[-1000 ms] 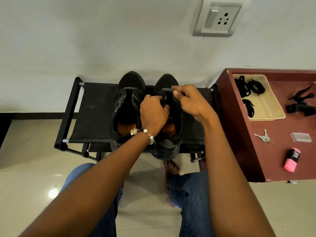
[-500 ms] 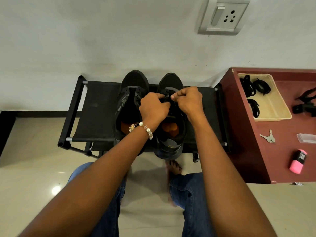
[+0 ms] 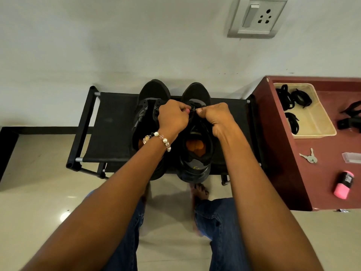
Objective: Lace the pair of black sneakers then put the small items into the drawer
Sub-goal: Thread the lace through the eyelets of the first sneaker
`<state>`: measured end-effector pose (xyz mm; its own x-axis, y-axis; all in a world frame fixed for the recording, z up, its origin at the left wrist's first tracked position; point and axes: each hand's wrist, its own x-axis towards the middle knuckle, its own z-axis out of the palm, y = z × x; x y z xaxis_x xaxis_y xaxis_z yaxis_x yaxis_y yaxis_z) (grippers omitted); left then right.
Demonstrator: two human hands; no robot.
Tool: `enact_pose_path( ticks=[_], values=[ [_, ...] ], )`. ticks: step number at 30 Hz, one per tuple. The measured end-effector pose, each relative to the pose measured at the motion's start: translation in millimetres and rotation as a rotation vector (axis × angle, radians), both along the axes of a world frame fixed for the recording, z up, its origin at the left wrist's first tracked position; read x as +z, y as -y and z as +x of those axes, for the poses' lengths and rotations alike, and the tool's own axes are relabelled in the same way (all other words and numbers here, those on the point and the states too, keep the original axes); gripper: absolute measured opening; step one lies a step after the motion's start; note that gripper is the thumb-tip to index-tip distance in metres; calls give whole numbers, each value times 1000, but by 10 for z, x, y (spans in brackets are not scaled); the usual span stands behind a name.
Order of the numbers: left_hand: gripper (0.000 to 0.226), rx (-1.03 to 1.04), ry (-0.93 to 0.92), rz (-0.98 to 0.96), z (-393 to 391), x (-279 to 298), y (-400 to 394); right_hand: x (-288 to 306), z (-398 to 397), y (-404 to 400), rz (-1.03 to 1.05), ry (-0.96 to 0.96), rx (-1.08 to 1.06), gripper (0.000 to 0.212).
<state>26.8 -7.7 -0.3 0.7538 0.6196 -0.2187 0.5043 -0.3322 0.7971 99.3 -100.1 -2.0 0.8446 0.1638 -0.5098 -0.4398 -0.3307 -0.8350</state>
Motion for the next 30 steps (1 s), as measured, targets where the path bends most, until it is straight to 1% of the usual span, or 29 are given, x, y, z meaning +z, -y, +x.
enact_pose_path(
  ticks=[4,5,8,9,13,16,20,24,29,30],
  values=[
    [17,34,46,56,32,-55,7,-53,24,-36,-62,23,22,30],
    [17,31,60,62,35,-57,13,-90,35,-53,-79,30,32,29],
    [17,24,70,112,44,-49,33,-200,71,-98,-149,63,88,15],
    [17,24,66,134,47,-51,38,-200,75,-93,-153,70,94,15],
    [17,1,58,188,33,-47,24,-187,48,-45,-62,63,44,21],
    [15,-21,61,228,30,-32,-4,-217,29,-40,-37,68,2,6],
    [12,-52,59,303,41,-17,-10,-244,42,-34,-19,54,-10,7],
    [12,-64,56,316,56,-43,-16,-230,47,-37,-45,63,-14,12],
    [14,-32,86,301,35,-72,31,-462,117,-77,-147,93,25,22],
    [13,-27,84,300,37,-70,34,-383,68,-65,-141,89,32,21]
  ],
)
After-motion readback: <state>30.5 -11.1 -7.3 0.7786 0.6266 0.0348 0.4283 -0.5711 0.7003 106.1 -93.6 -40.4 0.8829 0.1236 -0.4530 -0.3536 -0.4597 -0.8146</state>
